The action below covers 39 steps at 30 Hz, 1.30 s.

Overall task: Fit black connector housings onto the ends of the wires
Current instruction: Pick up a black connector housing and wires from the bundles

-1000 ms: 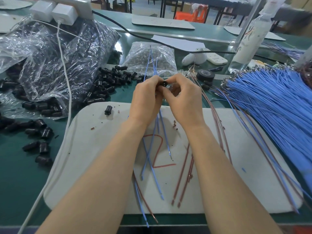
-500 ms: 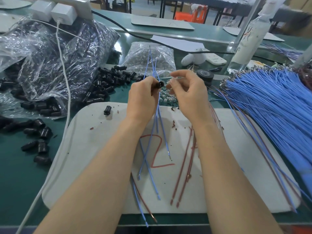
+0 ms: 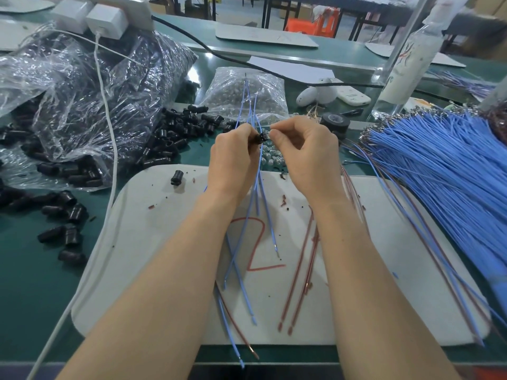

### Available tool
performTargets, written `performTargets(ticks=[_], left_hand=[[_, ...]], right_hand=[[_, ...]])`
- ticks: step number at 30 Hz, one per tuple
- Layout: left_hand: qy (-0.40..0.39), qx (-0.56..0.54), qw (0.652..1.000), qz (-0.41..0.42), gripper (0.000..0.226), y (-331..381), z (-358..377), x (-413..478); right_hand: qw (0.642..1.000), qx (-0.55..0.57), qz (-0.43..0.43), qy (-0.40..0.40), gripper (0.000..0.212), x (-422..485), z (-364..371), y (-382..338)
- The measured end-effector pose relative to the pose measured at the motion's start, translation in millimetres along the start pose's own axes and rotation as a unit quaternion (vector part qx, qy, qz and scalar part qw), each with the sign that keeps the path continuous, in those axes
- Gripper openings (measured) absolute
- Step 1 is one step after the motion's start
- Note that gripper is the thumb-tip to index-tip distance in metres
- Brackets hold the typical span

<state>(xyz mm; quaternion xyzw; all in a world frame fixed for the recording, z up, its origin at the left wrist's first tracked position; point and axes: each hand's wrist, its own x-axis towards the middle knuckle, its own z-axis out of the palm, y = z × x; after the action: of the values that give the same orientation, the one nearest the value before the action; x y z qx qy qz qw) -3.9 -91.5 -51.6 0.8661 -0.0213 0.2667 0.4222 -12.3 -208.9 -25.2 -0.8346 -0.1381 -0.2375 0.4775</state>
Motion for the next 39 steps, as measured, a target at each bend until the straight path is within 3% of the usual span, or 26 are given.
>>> performTargets(ticks=[15, 19, 23, 28, 34, 39], left_hand=[[-0.044, 0.068, 0.997, 0.004, 0.018, 1.7, 1.0, 0.8], [-0.098, -0.005, 0.994, 0.048, 0.018, -0.4, -2.2, 3.2], [-0.110, -0.016, 0.992, 0.058, 0.016, -2.0, -3.4, 3.2], [-0.122, -0.030, 0.990, 0.061, 0.016, 0.9, -4.0, 2.7], [-0.135, -0.039, 0.989, 0.042, 0.017, -0.5, -0.7, 2.9], [-0.083, -0.013, 0.996, 0.011, 0.022, -5.5, 2.3, 2.5]], right_hand=[[0.996, -0.085, -0.003, 0.012, 0.008, -1.1, 5.1, 5.8], [0.997, -0.066, 0.042, 0.008, 0.007, 2.8, -4.4, 14.5], [0.993, 0.005, 0.106, -0.050, 0.006, 6.5, -10.7, 22.9], [0.987, 0.078, 0.125, -0.065, 0.013, 6.8, -14.7, 28.7], [0.986, 0.083, 0.134, -0.046, 0.014, 5.1, -9.3, 27.2], [0.990, 0.057, 0.126, 0.007, 0.011, 5.3, -4.6, 23.8]])
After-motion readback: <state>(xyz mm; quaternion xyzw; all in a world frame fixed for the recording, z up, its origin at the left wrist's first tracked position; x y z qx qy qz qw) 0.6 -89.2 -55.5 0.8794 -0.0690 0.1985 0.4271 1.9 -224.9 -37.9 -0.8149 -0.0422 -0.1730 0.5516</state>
